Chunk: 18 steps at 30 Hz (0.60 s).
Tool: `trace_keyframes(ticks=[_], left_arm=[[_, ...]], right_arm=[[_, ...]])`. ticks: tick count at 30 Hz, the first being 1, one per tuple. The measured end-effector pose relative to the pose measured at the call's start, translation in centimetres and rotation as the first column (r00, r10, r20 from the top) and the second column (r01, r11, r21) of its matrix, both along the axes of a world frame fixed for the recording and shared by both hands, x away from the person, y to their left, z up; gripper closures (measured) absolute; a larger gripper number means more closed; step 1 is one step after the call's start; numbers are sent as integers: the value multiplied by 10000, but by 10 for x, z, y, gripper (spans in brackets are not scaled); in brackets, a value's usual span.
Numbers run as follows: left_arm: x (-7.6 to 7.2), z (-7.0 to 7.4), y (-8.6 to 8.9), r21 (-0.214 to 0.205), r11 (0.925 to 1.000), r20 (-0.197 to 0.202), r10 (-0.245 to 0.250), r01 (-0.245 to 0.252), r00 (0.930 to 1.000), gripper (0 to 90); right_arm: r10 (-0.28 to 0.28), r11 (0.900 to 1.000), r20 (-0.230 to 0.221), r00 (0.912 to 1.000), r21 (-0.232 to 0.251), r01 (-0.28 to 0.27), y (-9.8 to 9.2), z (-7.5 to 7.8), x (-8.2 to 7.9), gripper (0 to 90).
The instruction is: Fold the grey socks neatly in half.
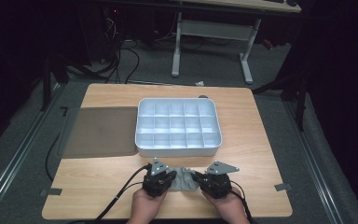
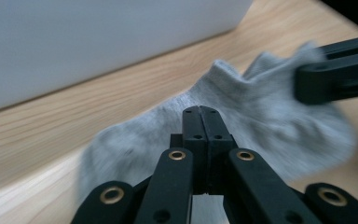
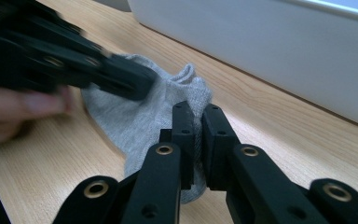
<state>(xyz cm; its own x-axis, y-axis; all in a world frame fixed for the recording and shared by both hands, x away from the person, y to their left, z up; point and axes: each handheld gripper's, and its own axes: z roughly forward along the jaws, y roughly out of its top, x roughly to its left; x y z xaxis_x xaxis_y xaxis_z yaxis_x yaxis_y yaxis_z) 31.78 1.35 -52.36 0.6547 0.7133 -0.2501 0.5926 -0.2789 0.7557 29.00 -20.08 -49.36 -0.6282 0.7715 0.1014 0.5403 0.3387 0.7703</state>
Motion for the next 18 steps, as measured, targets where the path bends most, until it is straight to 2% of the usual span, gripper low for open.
trace_keyframes(ticks=[3, 5, 7, 12, 15, 18], left_arm=[[1, -2, -10, 249, 9996, 19, -149, 148, 9999, 900], [3, -6, -14, 430, 9990, -107, -137, 142, 9998, 900], [2, -6, -15, 532, 9985, 33, -131, 129, 9999, 900], [-5, -5, -26, 1146, 9930, 562, -337, 271, 9979, 900], [-9, -5, -31, 1191, 9922, 680, -454, 370, 9967, 899], [-11, -6, -33, 970, 9937, 575, -615, 558, 9964, 874]], right_arm=[[-47, 10000, -2, 10000, 17, 47, -3, -1, 0, 857], [-118, 9999, -65, 9999, 96, 118, -6, -3, 2, 857], [-159, 9997, -103, 9998, 168, 161, -8, -4, 4, 857], [-53, 9994, 6, 10000, 352, 53, -4, 2, 6, 857], [-9, 9994, 88, 10000, 339, 6, -1, 5, 6, 857], [61, 9995, 137, 9999, 319, -66, 0, 4, 7, 857]])
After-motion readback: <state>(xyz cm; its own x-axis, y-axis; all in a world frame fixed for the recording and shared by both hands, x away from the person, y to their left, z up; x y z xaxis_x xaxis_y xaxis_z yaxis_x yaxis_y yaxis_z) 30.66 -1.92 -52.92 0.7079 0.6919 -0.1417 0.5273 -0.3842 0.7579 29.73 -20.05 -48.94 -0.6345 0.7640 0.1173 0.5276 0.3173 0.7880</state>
